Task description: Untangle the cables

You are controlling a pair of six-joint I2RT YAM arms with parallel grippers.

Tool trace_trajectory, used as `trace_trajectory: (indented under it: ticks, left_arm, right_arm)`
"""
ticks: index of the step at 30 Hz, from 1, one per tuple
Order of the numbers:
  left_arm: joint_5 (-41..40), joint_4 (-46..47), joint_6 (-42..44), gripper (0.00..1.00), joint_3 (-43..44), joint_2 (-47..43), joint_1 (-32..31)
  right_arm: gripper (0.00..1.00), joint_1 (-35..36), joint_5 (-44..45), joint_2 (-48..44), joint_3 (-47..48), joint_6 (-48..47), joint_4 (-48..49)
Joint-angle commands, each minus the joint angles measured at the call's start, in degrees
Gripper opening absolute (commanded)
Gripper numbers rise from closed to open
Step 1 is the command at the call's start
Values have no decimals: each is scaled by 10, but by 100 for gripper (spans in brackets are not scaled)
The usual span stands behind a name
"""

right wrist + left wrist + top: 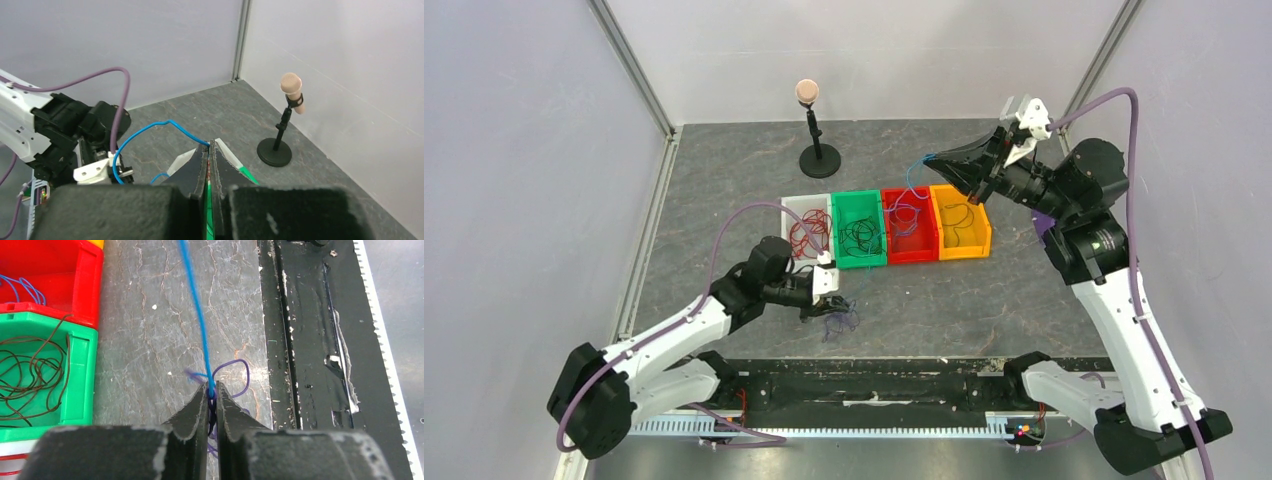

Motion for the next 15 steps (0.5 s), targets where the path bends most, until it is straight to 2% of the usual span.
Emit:
trace_trajectory:
  ticks: [1, 5, 8, 11, 15]
  left_arm:
    - [3, -2, 9, 8, 22, -23, 3]
    - [34, 43, -105, 2, 104, 2, 1]
    - [40, 47, -153, 2, 155, 28, 0]
    - [29, 47, -177, 2, 174, 41, 1]
    - [16, 116, -241, 2, 165, 55, 0]
  right_arm:
    - [0, -8, 0, 2, -15, -11, -8]
    - [0, -8, -69, 8, -72, 4, -25]
    - [0, 13, -114, 5, -142, 13, -34]
    - [0, 45, -110, -7, -199, 17, -45]
    - [0, 56, -120, -21, -271, 93, 31]
